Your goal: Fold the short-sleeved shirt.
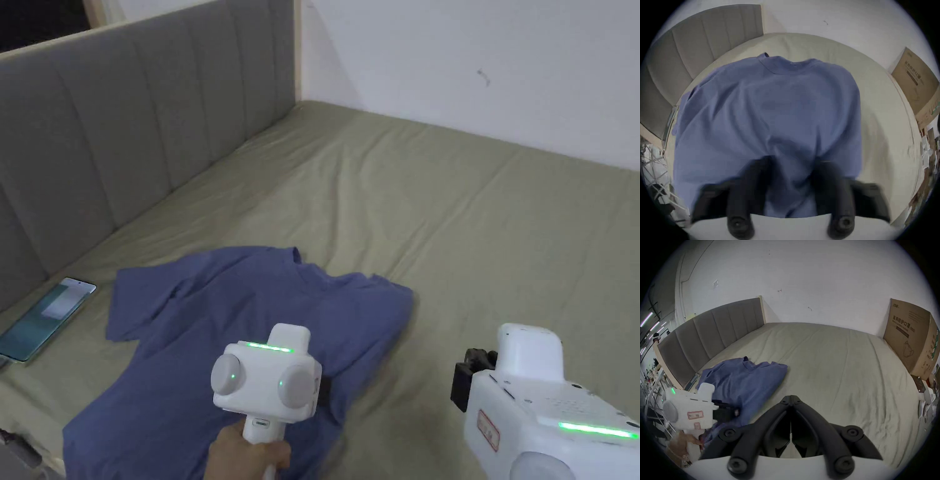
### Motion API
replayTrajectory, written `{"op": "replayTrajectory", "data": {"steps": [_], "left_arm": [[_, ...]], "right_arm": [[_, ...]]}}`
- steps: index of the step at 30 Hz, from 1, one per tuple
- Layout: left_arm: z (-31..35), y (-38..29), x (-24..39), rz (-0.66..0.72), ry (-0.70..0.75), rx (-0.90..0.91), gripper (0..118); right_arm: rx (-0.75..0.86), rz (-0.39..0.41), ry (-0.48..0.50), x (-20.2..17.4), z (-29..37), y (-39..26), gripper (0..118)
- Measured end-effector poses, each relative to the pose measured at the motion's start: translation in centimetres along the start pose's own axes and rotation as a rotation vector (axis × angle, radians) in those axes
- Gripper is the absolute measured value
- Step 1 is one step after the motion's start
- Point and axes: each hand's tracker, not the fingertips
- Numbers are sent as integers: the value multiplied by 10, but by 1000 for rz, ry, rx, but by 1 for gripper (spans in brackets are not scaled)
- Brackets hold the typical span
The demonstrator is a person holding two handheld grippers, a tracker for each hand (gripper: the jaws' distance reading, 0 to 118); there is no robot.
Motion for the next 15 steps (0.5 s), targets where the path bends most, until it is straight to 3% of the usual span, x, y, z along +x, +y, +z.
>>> {"op": "replayTrajectory", "data": {"steps": [1,2,3,11,15], "left_arm": [[1,3,-1,20,29,15,0],[1,5,-2,35,88,17,0],[-3,8,-8,94,-6,-40,0],[19,25,-31,251,-168,6,0],[45,55,-8,210,-190,107,0]], "right_arm": [[1,-4,2,1,1,-1,0],[0,-6,1,2,2,-1,0],[-2,-6,0,2,3,0,0],[18,-65,-19,23,19,1,0],[50,-100,-36,41,37,3,0]]}}
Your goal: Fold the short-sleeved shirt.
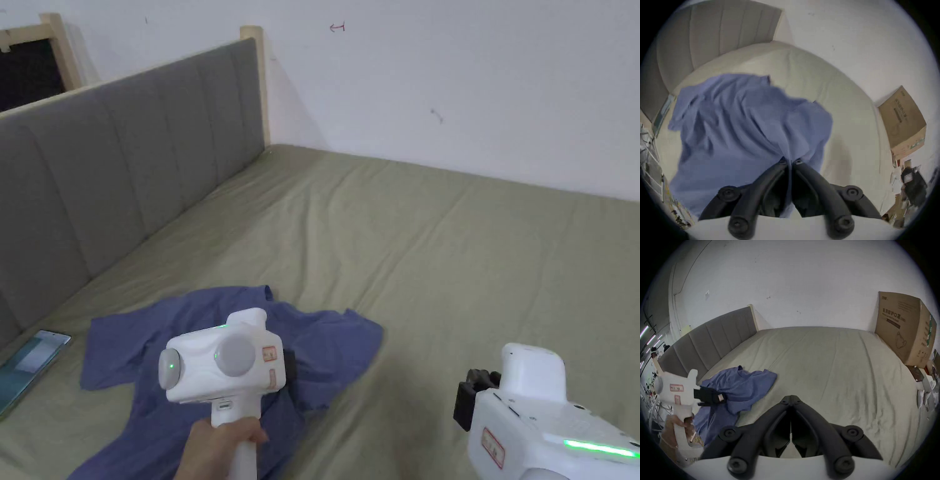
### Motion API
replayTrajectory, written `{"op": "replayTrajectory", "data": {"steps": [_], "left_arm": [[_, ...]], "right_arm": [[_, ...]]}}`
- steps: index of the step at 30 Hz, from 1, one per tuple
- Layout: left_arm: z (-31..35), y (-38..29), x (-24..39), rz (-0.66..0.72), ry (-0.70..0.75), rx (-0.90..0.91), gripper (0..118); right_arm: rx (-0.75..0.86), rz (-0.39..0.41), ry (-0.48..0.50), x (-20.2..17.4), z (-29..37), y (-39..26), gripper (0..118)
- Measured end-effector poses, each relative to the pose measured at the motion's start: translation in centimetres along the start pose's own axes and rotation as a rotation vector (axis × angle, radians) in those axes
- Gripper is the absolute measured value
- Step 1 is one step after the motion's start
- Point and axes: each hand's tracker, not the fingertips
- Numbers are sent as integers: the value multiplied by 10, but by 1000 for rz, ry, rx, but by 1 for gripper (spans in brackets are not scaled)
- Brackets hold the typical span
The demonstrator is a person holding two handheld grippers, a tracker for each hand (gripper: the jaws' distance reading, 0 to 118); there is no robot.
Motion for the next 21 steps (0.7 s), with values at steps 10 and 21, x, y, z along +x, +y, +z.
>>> {"op": "replayTrajectory", "data": {"steps": [10,21], "left_arm": [[40,-9,220,-252,-418,17,0],[50,-134,385,-463,-797,-165,0]], "right_arm": [[202,-153,-172,101,89,25,0],[304,-266,-489,221,199,6,0]]}}
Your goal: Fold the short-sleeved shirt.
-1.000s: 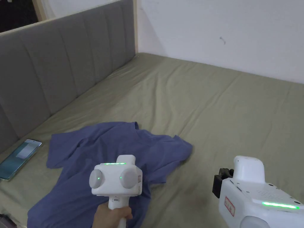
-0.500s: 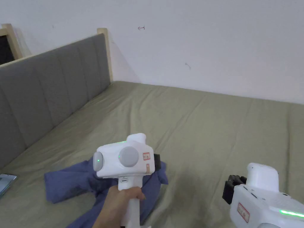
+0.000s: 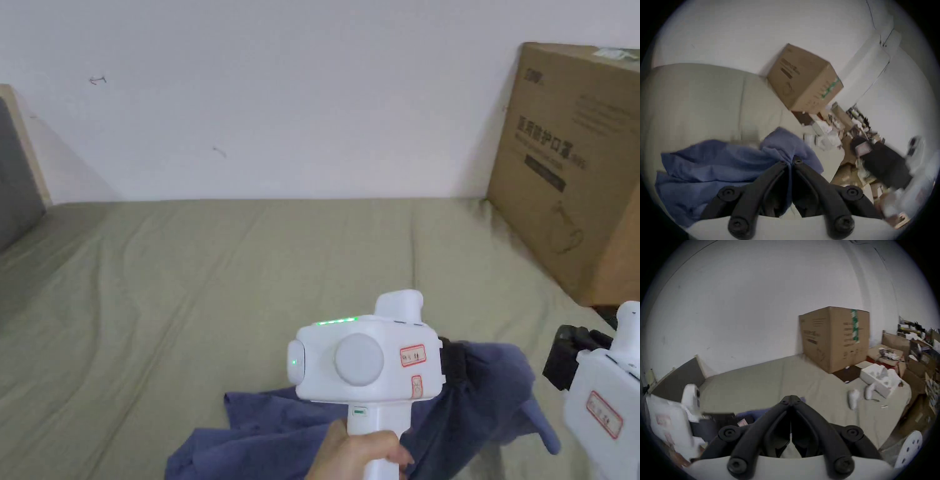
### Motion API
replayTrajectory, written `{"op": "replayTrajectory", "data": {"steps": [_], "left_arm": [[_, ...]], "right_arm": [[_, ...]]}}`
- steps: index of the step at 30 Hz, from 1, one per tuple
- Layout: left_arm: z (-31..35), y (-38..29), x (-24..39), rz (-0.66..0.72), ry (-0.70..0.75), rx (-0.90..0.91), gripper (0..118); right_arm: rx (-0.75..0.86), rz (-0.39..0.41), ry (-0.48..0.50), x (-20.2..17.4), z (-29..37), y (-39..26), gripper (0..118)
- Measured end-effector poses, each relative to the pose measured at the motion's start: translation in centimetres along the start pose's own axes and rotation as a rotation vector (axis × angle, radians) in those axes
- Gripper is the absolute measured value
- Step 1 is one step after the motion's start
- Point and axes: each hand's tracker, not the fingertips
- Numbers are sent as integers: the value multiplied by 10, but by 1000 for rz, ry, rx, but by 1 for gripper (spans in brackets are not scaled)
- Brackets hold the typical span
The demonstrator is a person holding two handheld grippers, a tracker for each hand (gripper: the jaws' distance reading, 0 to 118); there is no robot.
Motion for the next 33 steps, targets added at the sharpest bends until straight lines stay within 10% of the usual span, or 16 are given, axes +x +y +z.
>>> {"op": "replayTrajectory", "data": {"steps": [7,12,17,18,22,26,33], "left_arm": [[-95,-105,-29,-93,283,-390,0],[-95,-114,-43,-128,286,-343,4],[-71,-80,-38,-180,335,-279,109],[-58,-73,-39,-192,350,-248,114],[-4,-47,-53,-175,407,-162,109],[44,-53,-87,-104,508,-114,7],[89,-131,-171,88,606,-231,0]], "right_arm": [[-62,-51,-47,28,-11,-16,0],[-97,-30,-28,19,-19,-24,0],[-123,-11,20,1,-25,-27,0],[-126,0,33,-6,-24,-27,0],[-139,35,67,-26,-27,-28,0],[-162,53,132,-47,-30,-36,0],[-261,110,200,-86,-49,-67,0]]}}
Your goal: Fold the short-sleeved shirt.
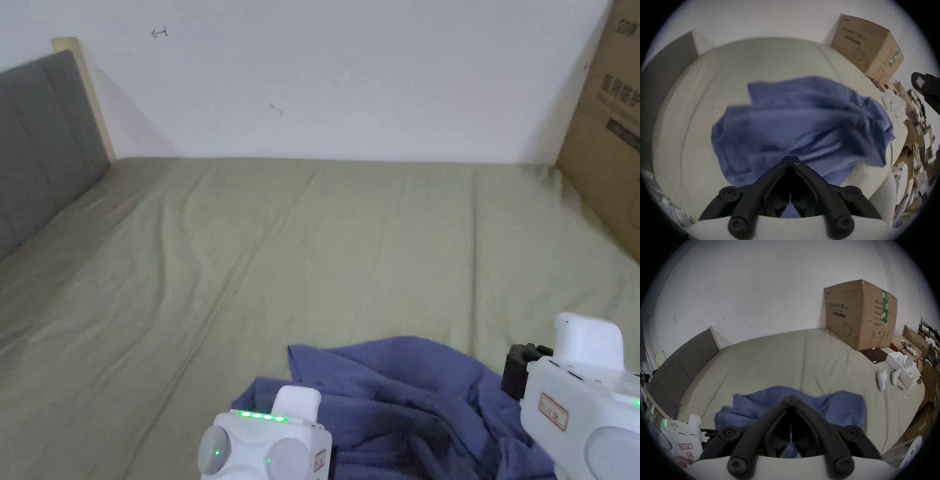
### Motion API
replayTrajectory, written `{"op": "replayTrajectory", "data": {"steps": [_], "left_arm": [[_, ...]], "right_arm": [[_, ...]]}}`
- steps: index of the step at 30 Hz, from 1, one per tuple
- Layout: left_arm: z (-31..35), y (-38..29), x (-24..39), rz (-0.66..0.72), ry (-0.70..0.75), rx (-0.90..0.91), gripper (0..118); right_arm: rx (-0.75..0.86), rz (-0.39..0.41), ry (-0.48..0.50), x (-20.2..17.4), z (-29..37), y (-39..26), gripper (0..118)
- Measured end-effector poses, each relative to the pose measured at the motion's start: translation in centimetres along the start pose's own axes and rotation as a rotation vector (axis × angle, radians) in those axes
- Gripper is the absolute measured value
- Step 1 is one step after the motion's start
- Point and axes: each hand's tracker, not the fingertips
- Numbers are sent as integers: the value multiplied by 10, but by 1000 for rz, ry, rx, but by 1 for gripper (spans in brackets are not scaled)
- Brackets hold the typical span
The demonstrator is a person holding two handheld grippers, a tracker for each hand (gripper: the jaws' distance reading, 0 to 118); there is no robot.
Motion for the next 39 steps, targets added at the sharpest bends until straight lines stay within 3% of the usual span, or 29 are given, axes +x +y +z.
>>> {"op": "replayTrajectory", "data": {"steps": [4,5,7,8,10,11,12,17,19,20,21,22,25,27,30,31,32,33,39], "left_arm": [[-1,1,-30,114,10,32,1],[0,7,-37,153,-2,48,13],[7,30,-51,260,22,76,19],[9,43,-59,288,37,110,34],[5,70,-74,293,60,130,84],[-7,83,-86,298,102,128,103],[-13,94,-92,300,143,120,108],[-56,107,-102,259,125,-46,105],[-84,97,-107,242,142,-114,93],[-84,93,-104,176,208,-55,90],[-77,91,-102,171,178,-35,86],[-69,91,-100,195,202,-20,74],[-56,89,-94,153,241,-1,1],[-47,90,-95,166,213,-5,1],[-34,89,-96,194,187,17,1],[-33,90,-99,198,176,19,1],[-29,90,-100,198,167,32,1],[-25,91,-100,198,155,41,1],[-10,94,-110,241,101,73,1]], "right_arm": [[-41,38,28,-16,-16,-6,0],[-49,48,29,-19,-19,-6,0],[-63,67,33,-23,-26,-7,0],[-74,68,34,-24,-29,-7,0],[-82,53,46,-24,-34,-8,0],[-91,48,52,-24,-38,-8,0],[-99,49,48,-24,-42,-8,0],[-141,74,17,-24,-62,-15,0],[-167,63,22,-24,-69,-19,0],[-179,64,23,-24,-71,-20,0],[-189,76,20,-25,-74,-22,0],[-195,95,20,-26,-74,-23,0],[-209,109,27,-25,-81,-24,0],[-220,85,48,-22,-88,-21,0],[-229,32,156,-16,-108,-6,1],[-246,32,195,-15,-119,3,18],[-265,48,232,-15,-131,12,57],[-285,94,246,-17,-147,22,72],[-336,315,254,-49,-226,59,72]]}}
